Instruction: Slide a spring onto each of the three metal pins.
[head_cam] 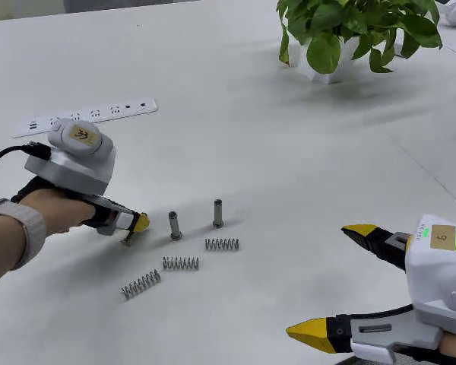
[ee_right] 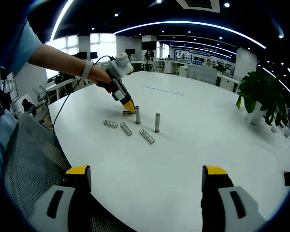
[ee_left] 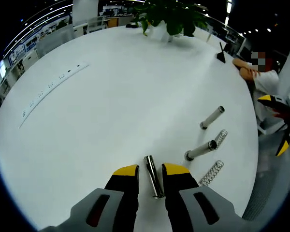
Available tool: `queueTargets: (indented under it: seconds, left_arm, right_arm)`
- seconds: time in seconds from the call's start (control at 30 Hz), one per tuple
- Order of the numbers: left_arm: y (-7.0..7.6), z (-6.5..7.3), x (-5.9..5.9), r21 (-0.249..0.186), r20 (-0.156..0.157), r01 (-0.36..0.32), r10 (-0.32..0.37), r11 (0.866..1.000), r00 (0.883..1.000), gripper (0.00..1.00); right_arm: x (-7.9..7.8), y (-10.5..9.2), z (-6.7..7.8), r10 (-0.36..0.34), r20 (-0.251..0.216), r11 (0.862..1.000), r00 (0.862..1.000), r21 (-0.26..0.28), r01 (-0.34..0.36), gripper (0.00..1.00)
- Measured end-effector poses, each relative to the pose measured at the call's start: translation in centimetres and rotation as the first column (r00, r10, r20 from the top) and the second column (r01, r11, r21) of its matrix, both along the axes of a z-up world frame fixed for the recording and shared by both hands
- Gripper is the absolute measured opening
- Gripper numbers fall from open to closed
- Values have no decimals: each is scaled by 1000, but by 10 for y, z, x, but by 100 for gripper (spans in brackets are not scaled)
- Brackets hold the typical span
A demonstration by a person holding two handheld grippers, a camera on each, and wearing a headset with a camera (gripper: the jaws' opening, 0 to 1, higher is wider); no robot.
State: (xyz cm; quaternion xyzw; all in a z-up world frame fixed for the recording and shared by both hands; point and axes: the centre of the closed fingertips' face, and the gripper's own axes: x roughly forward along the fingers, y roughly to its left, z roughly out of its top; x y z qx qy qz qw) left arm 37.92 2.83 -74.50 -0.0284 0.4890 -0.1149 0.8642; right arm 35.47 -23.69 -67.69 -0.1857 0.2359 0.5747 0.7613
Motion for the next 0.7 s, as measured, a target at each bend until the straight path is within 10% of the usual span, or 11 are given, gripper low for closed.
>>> queueTargets:
  seconds: [0.7]
  left_arm:
    - [-6,-5,0,148,-117,-6,24,989,993,11]
  right_arm:
    - [-3,0,5,-4,-2,1000,1000,11,4,96]
